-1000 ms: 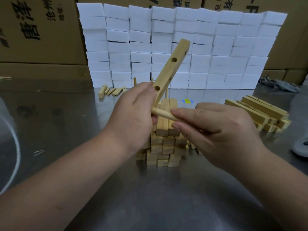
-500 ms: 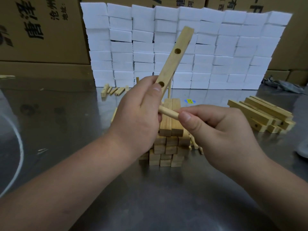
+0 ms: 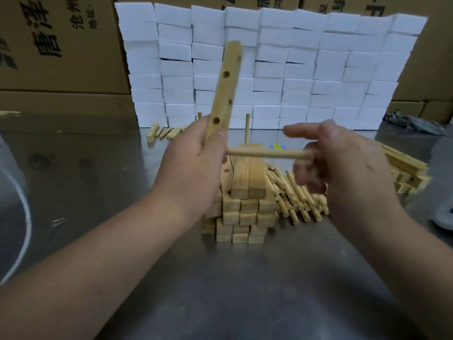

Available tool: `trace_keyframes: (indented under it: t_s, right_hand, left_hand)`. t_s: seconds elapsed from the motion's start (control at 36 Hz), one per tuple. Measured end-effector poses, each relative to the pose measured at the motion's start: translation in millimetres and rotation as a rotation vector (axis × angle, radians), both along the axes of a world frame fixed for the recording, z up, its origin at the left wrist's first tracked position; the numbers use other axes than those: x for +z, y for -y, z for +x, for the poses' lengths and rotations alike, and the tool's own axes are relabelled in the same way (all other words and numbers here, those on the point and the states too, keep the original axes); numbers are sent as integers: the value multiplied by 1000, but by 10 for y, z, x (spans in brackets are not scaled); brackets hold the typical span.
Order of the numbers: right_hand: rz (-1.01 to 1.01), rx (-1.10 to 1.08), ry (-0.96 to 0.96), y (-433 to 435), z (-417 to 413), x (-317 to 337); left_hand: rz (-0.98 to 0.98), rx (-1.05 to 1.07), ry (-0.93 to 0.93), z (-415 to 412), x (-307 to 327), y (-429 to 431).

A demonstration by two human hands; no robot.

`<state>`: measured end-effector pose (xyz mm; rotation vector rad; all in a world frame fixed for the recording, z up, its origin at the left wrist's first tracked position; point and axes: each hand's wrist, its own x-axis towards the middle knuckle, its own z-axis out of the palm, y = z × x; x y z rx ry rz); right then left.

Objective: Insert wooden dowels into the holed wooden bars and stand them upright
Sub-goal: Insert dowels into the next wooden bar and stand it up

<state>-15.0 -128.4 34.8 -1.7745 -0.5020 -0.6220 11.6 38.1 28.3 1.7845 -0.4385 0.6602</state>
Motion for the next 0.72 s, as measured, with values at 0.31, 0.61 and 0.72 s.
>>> trace_keyframes:
  t_s: [0.31, 0.61, 0.72]
  right_hand:
    - [-881, -542, -345, 227, 493, -220]
    - [-1038, -558, -380, 183, 511, -270]
    - [-1004, -660, -337, 215, 506, -205]
  left_hand:
    - [-88, 137, -134, 124, -77, -51]
    - [-68, 61, -131, 129, -100, -60]
    - [-71, 45, -123, 119, -98, -50]
